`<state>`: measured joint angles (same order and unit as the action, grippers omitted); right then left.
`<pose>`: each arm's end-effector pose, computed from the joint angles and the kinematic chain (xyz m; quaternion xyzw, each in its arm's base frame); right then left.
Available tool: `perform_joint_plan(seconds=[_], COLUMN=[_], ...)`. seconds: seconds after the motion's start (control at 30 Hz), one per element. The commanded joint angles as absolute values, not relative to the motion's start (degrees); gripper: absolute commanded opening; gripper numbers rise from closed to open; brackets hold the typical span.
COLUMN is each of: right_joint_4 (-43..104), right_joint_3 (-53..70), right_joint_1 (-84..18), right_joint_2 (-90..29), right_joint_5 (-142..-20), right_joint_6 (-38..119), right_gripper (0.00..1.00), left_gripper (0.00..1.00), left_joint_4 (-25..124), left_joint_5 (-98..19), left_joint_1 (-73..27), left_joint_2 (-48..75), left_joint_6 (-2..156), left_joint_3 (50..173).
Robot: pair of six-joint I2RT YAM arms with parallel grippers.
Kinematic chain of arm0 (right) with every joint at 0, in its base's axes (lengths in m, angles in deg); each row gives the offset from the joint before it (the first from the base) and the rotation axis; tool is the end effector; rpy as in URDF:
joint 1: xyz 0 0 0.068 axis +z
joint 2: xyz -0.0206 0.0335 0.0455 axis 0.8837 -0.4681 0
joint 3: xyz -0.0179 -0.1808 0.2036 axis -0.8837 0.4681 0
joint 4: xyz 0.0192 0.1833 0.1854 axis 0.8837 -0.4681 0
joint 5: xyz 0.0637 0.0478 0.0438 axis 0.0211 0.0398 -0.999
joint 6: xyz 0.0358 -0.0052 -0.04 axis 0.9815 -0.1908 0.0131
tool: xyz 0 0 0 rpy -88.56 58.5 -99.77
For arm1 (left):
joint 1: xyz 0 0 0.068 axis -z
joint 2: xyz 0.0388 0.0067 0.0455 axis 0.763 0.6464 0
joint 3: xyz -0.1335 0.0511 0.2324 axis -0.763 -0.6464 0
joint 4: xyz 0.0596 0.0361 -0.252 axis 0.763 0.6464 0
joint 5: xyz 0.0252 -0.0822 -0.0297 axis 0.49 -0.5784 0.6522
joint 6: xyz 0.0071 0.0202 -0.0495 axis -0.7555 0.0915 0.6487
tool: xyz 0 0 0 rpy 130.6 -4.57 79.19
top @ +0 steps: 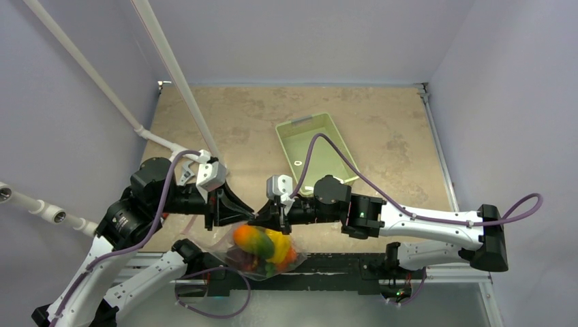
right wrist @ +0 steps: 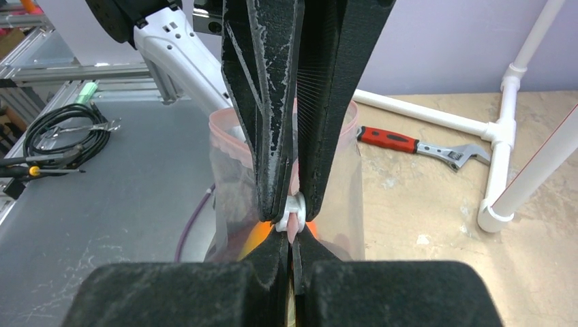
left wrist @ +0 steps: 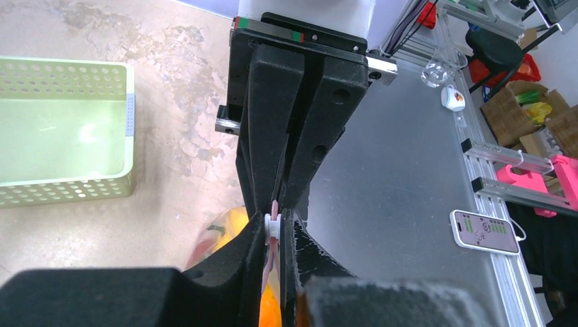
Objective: Place the food in the zip-top bag and seal the zipper
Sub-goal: Zip the zipper food storage bag at the center of the board.
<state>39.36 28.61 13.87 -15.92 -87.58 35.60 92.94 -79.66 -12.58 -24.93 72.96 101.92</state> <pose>0.0579 0.2683 0.3628 -0.5027 0.5188 0.5006 0.4770 0.0618 -0.0802 0.4055 0.4236 0.6391 -0.5137 0.3850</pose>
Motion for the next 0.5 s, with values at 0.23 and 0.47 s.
perform_joint_plan(seconds=[0.23,0.47], right_joint_4=[46.53,47.04], right_joint_3=[30.57,32.57], right_joint_1=[12.75,12.23], right_joint_2=[-11.20,-8.30], right_joint_5=[-80.49,-74.69], right_joint_6=[37.42,38.40], right_gripper=[0.00,0.00], left_gripper=[0.00,0.00], left_joint_4=[94.89,98.65], left_joint_5=[-74.93,-69.98], left_joint_1=[-12.57,-12.55], left_joint_2=[-25.08,-25.18], left_joint_6=[74.03,74.41], left_joint_3=[101.03,101.78])
